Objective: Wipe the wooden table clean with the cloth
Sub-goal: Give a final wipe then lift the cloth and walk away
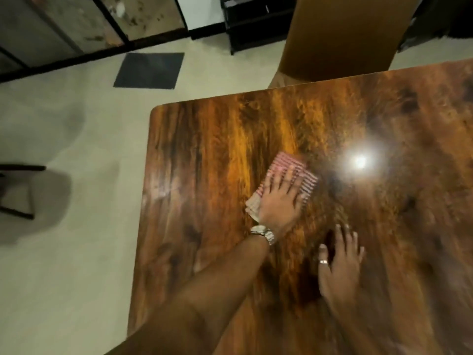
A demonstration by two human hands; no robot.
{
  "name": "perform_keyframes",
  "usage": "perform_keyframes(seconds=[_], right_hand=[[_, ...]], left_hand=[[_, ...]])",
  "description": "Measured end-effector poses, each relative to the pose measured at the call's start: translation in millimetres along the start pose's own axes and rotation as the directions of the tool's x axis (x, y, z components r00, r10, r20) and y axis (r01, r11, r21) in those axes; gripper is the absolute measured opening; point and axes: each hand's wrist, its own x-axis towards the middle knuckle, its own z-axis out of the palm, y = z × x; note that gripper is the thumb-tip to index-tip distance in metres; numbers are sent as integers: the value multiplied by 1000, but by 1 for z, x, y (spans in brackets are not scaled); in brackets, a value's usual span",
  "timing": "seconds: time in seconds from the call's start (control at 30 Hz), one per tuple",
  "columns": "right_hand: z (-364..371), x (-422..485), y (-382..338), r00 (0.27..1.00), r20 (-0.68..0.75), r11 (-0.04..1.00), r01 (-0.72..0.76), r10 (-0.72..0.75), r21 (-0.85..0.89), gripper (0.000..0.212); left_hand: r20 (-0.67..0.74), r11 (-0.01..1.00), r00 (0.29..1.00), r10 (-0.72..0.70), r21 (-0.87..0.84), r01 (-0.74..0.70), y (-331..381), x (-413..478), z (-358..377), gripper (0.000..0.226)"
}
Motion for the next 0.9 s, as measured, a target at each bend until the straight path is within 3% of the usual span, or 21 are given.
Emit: perform_keyframes(seconds=[0.13,0.27,0.47,0.57,0.7,0.83,0.9], right_hand=[[43,-22,-45,967,161,957,227,-199,-182,64],[71,-41,-75,930,243,906,336,-276,-258,61],[82,-99,-83,891,338,900,384,-303,-206,58],[75,-125,-83,893,363,939,326,-267,-110,59],[59,-156,-79,958,266,995,99,-102,23,55],[35,-170,-57,987,107,990,-129,123,48,65],[20,-172,-42,988,74,987,-143,138,73,66]], left_hand=[[-28,960,960,-278,-19,278,-109,-52,-14,57],[-57,897,895,-442,-16,442,-190,-124,-22,58],[-34,829,829,-558,-68,555,-198,-236,-8,60],[8,826,829,-559,-80,558,-164,-258,-4,63],[34,860,865,-500,-96,501,-112,-239,1,62],[110,950,955,-275,-122,287,-42,-213,18,62],[119,980,981,-153,-108,166,-4,-210,26,62]])
